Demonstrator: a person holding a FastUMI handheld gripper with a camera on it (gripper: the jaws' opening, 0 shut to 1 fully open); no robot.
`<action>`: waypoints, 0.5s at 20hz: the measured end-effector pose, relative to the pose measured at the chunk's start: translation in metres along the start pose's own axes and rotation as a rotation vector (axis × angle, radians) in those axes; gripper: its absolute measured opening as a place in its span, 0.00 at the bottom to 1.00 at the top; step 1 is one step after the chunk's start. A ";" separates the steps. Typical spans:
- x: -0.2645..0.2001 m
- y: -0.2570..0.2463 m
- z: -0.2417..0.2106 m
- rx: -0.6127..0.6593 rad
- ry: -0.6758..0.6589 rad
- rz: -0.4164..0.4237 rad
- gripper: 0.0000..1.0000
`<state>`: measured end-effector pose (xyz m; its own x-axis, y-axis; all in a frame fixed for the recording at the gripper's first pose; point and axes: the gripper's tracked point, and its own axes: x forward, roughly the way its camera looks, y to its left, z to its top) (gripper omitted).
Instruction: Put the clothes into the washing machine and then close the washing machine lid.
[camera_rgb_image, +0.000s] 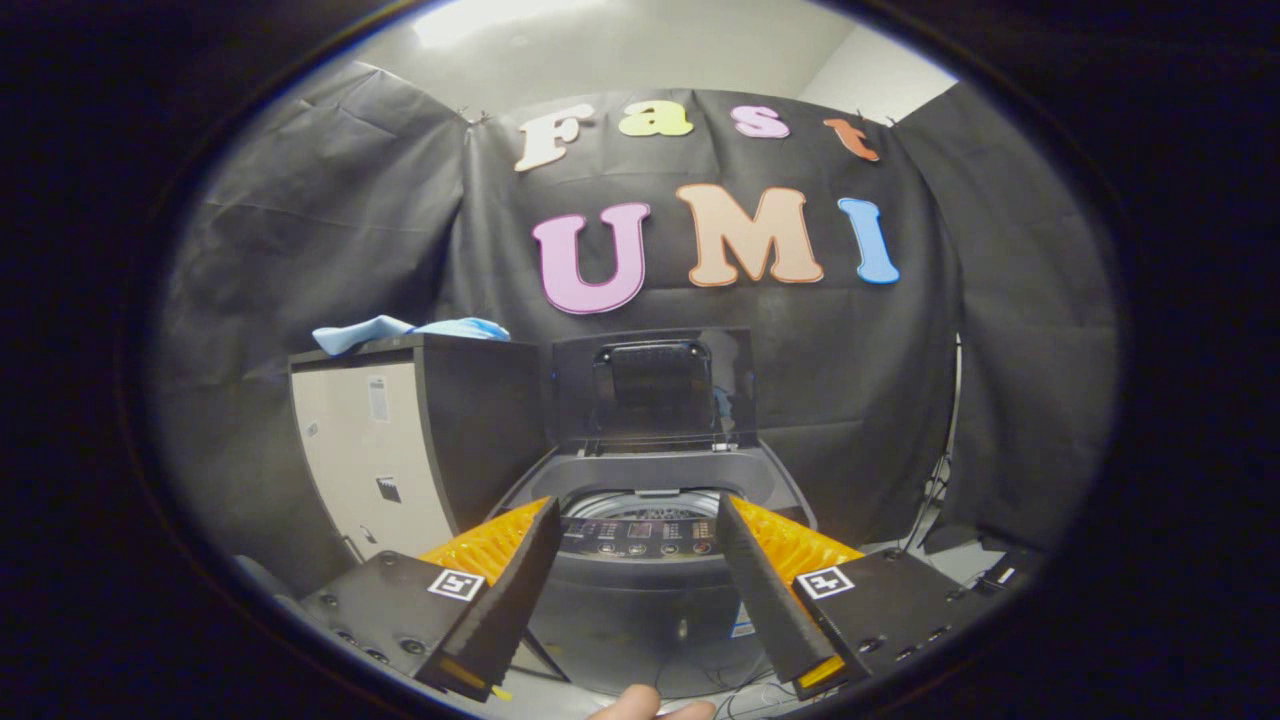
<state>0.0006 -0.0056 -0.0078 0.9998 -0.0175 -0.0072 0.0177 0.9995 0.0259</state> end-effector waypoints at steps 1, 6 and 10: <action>-0.001 -0.001 0.000 0.003 0.001 -0.003 0.97; -0.002 -0.004 -0.003 0.006 0.003 -0.011 0.97; -0.002 -0.001 -0.004 -0.001 0.004 -0.006 0.97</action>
<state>-0.0010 -0.0064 -0.0122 0.9997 -0.0234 -0.0117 0.0237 0.9994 0.0247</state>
